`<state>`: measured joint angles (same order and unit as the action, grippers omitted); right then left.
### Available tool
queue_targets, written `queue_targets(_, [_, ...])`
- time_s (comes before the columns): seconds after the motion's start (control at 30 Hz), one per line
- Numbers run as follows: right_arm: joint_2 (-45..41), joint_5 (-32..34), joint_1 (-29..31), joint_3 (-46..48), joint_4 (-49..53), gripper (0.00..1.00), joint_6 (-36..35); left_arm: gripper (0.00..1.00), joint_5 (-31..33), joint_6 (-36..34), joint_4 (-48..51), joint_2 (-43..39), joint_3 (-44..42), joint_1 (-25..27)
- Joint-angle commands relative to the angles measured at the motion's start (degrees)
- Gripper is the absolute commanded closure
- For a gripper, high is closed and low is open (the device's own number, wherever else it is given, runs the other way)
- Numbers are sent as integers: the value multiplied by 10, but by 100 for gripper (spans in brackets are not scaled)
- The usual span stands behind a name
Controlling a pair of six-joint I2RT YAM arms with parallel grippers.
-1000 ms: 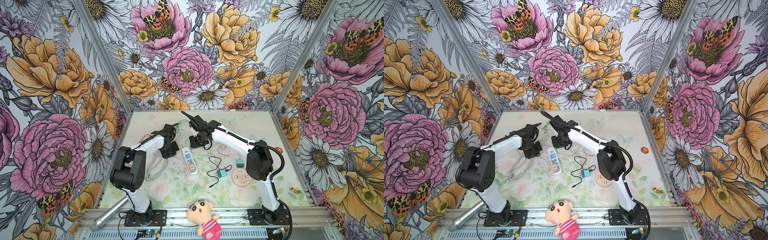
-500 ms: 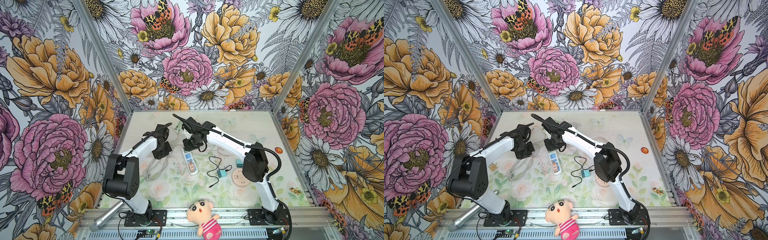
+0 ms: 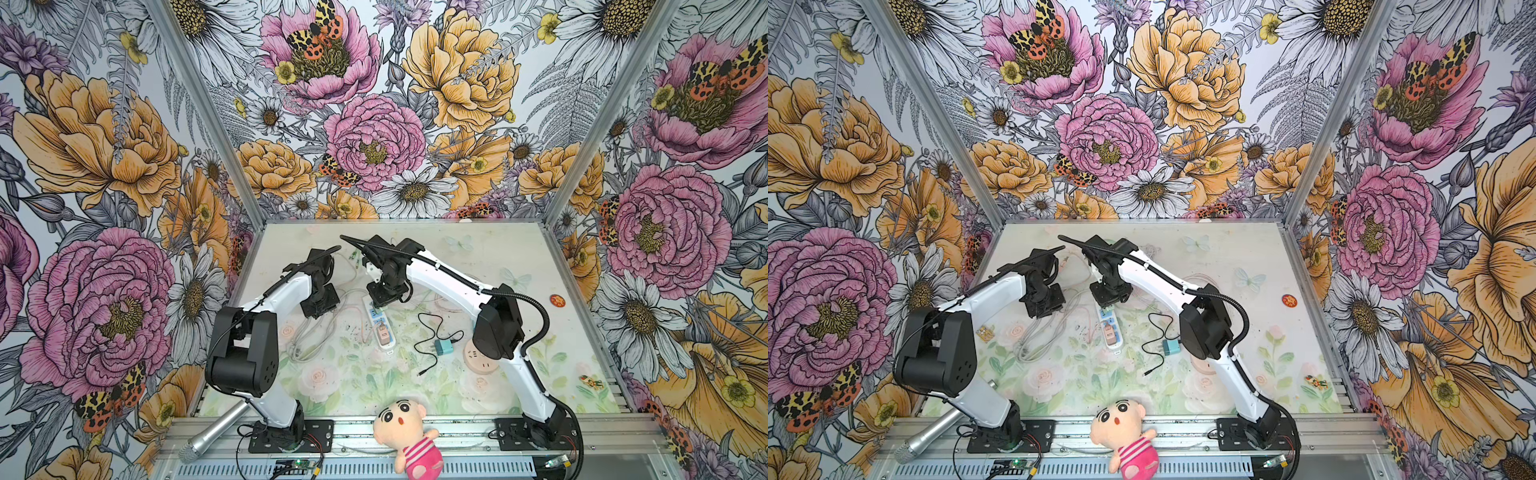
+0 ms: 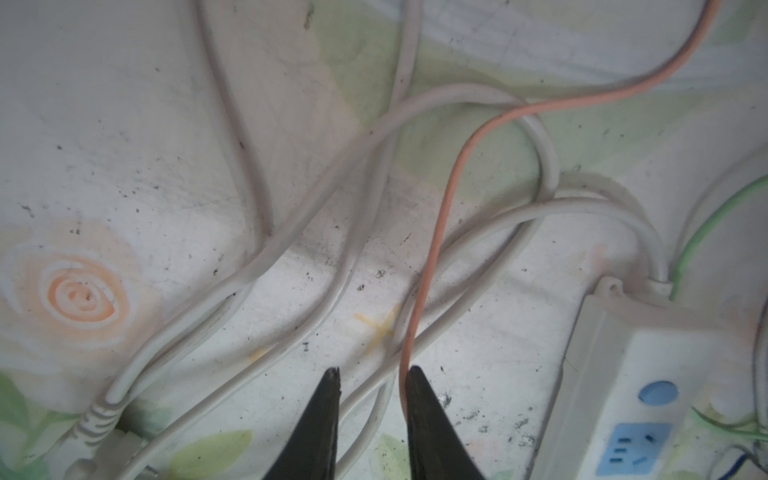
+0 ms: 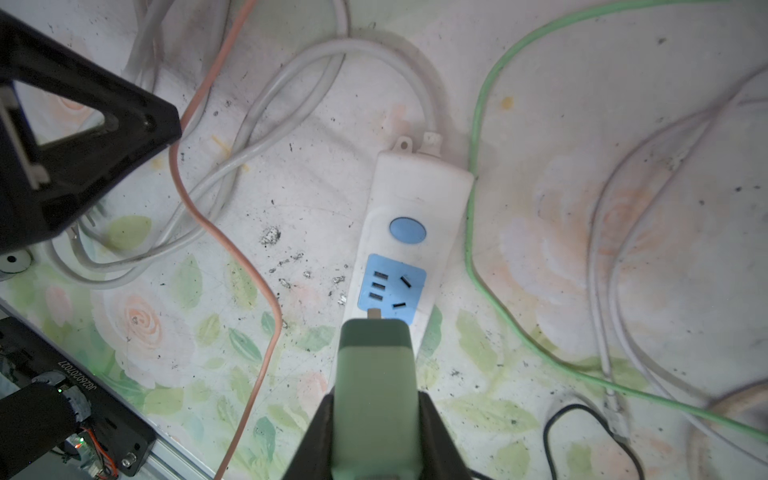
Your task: Insert the plug
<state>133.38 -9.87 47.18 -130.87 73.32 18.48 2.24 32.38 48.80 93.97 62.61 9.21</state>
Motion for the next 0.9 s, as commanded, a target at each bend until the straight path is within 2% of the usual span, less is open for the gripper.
queue_targets(0.0, [30,-1,-1,-67,49,100,-15,70,14,-14,-12,9,-4,-7])
queue_targets(0.2, [80,-6,0,-142,114,100,-18,69,5,-18,-23,5,-11,-16])
queue_targets(0.57, [104,-16,4,-169,132,100,0,68,-35,-13,-57,-6,-26,-31])
queue_targets(0.87, [117,-11,6,-177,132,100,4,69,-56,-6,-79,4,-37,-10])
